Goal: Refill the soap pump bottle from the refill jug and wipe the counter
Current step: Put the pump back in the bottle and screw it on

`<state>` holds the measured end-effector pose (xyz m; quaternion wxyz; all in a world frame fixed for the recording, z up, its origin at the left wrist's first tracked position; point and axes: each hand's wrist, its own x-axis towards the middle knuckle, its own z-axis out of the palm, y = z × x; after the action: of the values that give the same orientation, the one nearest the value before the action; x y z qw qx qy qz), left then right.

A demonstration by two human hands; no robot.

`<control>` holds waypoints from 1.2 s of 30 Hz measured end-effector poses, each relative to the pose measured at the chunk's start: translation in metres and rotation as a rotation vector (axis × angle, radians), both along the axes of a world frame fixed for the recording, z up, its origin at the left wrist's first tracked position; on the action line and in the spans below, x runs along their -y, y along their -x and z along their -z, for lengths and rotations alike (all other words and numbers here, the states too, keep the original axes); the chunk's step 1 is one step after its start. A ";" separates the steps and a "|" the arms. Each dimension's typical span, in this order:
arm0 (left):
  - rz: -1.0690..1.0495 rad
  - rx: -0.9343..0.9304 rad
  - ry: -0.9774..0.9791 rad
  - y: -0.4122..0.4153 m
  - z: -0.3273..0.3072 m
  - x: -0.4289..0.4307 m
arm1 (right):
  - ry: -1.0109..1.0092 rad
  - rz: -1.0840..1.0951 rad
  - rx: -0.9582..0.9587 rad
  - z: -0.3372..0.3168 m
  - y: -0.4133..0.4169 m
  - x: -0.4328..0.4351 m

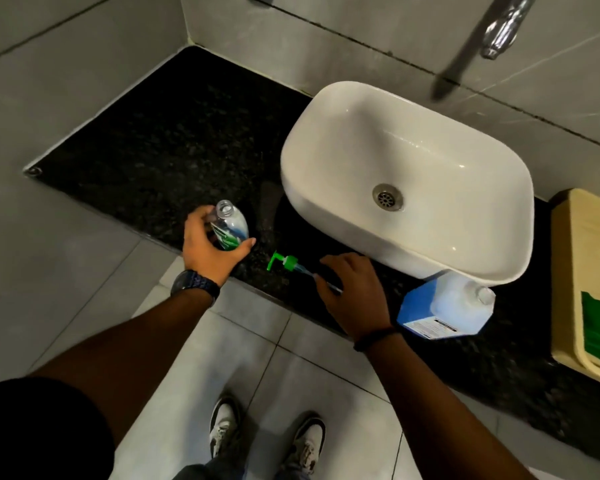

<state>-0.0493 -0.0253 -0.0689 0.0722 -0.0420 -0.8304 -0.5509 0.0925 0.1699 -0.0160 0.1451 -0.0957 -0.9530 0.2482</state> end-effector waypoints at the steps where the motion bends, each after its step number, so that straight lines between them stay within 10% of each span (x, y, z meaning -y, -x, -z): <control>1: 0.004 0.007 -0.009 0.000 0.001 0.000 | -0.001 -0.040 0.122 0.006 0.009 0.002; 10: -0.023 0.045 -0.027 -0.004 -0.009 -0.001 | -0.120 -0.132 0.469 0.033 0.061 0.008; 24: -0.012 -0.045 -0.074 0.000 -0.091 -0.035 | 0.851 0.109 -0.472 -0.141 0.085 0.022; 36: 0.180 -0.132 -0.044 -0.027 -0.183 -0.082 | 0.743 -0.125 -0.748 -0.299 0.073 0.007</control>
<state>-0.0225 0.0567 0.1139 0.0777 -0.1508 -0.8043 -0.5695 0.0197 0.1631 0.2832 0.4163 0.0113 -0.6877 0.5946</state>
